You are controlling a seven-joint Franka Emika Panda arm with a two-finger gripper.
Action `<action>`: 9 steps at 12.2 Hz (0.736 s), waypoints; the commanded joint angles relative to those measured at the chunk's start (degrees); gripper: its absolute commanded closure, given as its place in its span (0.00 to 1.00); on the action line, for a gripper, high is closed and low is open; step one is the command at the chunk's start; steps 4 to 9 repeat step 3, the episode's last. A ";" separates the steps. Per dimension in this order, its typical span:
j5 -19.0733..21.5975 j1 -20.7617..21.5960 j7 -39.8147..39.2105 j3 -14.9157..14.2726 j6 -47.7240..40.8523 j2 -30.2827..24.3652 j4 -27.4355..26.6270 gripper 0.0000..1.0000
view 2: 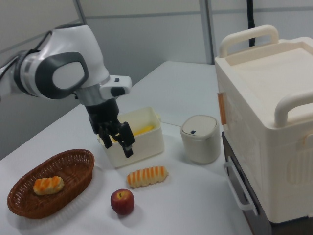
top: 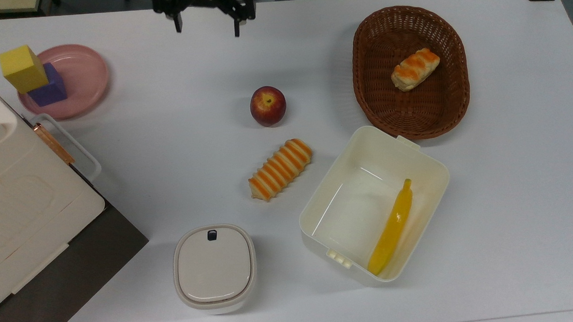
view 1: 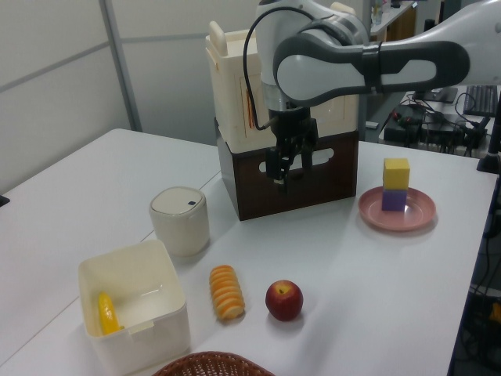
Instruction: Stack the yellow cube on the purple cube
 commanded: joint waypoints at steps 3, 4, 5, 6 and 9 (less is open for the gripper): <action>1.22 2.85 1.02 -1.83 -2.34 -2.99 -0.93 0.00; 1.22 2.85 1.02 -1.83 -2.34 -2.99 -0.93 0.00; 1.22 2.85 1.02 -1.83 -2.34 -2.99 -0.93 0.00; 1.22 2.85 1.02 -1.83 -2.34 -2.99 -0.93 0.00; 1.22 2.85 1.02 -1.83 -2.34 -2.99 -0.93 0.00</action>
